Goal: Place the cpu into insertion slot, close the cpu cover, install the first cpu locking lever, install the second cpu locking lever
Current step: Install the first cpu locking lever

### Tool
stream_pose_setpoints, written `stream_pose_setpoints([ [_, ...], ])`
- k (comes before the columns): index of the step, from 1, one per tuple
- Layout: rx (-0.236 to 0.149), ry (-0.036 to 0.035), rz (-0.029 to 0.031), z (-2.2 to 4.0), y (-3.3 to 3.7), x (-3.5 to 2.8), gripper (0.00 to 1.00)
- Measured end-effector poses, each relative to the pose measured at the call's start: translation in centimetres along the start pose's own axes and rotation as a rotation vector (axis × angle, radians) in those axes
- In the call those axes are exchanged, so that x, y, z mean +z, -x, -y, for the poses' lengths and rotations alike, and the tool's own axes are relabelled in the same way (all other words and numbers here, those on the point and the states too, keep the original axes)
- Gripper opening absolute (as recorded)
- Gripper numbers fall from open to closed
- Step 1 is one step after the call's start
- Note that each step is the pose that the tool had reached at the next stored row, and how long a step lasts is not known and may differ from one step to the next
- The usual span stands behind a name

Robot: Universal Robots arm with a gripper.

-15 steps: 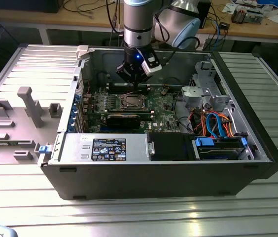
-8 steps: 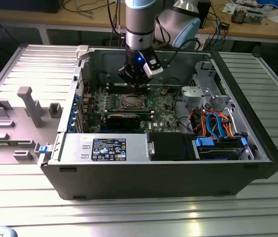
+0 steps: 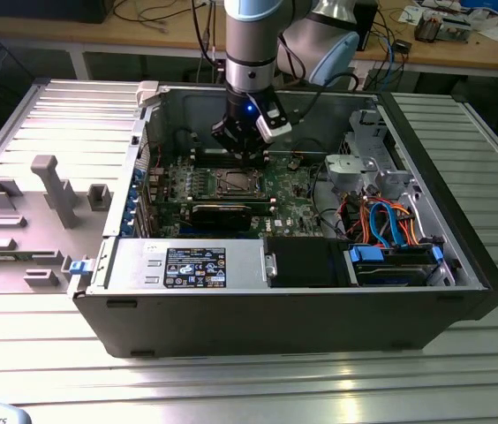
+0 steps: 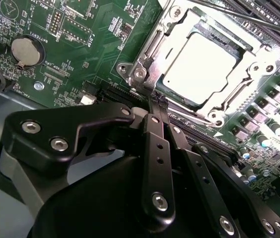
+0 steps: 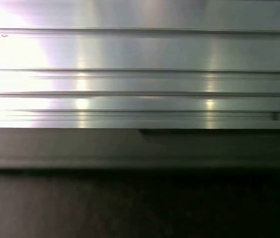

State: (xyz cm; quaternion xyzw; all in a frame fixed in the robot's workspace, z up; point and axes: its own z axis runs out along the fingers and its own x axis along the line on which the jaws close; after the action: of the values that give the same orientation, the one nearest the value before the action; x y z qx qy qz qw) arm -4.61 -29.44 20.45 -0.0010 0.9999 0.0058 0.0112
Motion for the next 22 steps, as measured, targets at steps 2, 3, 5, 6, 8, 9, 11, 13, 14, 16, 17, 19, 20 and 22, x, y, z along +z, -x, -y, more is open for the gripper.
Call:
stream_pose_setpoints([
  [2, 0.000, -0.0003, -0.0001, 0.01, 0.04, 0.11, 0.11],
  [3, 0.000, -0.0001, 0.0001, 0.00, 0.05, 0.12, 0.11],
  [5, 0.000, 0.0009, 0.0008, -0.01, 0.07, 0.03, 0.11],
  [6, 0.000, 0.0011, 0.0011, -0.02, 0.07, -0.02, 0.11],
  [8, 0.000, 0.0006, 0.0005, -0.01, 0.07, -0.14, 0.11],
  [9, 0.000, 0.0005, 0.0005, -0.01, 0.07, -0.15, 0.11],
  [11, 0.001, 0.0000, 0.0002, 0.00, 0.10, -0.16, 0.11],
  [13, 0.002, -0.0008, 0.0002, 0.00, 0.20, -0.10, 0.11],
  [14, 0.002, -0.0010, 0.0003, 0.00, 0.26, -0.06, 0.11],
  [16, 0.002, -0.0016, 0.0001, 0.00, 0.28, -0.01, 0.11],
  [17, 0.002, -0.0014, 0.0001, 0.00, 0.28, 0.00, 0.11],
  [19, 0.002, -0.0015, 0.0003, 0.03, 0.28, 0.03, 0.11],
  [20, 0.003, -0.0017, 0.0004, 0.05, 0.28, 0.06, 0.11],
  [22, 0.003, -0.0022, 0.0000, 0.07, 0.28, 0.12, 0.11],
])
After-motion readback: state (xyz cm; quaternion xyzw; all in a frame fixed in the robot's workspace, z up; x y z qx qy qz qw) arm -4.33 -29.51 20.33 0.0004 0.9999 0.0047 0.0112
